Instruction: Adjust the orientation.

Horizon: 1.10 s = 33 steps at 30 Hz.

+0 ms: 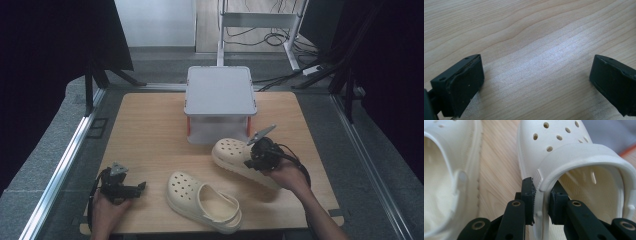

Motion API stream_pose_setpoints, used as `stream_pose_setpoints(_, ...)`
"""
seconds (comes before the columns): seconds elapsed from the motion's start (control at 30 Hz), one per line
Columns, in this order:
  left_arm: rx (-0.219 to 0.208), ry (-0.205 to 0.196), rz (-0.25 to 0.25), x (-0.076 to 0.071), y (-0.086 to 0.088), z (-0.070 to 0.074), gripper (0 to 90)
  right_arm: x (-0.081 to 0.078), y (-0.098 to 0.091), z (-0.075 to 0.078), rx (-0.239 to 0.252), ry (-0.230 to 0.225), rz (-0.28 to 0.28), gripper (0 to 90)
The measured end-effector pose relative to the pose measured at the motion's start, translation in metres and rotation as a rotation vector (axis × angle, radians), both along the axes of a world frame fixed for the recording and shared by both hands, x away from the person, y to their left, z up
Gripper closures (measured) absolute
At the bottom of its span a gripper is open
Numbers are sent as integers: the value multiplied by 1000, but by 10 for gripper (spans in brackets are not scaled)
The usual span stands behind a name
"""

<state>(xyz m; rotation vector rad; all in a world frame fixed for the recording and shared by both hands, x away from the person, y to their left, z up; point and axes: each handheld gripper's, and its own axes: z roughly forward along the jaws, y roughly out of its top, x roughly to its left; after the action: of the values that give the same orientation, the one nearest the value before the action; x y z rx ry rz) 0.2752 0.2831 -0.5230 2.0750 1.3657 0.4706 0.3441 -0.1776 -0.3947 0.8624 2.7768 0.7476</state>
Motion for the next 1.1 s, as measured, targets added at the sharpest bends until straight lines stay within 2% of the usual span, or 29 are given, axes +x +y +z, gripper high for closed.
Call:
stream_pose_setpoints(0.33, 2, 0, -1, 0, 0, 0, 0, -2, 61, -13, -17, 5, 61, 768)
stream_pose_setpoints(0.57, -1, -1, -1, 0, 0, 0, 0, -5, 92, -25, -23, 9, 103, 767)
stream_pose_setpoints(0.8, -2, 1, 2, 0, 0, 0, 0, -12, 104, -33, -34, 19, 143, 767)
stream_pose_setpoints(1.1, -1, 1, 2, 0, 0, 0, 0, -18, 109, -34, 6, 93, 198, 740)
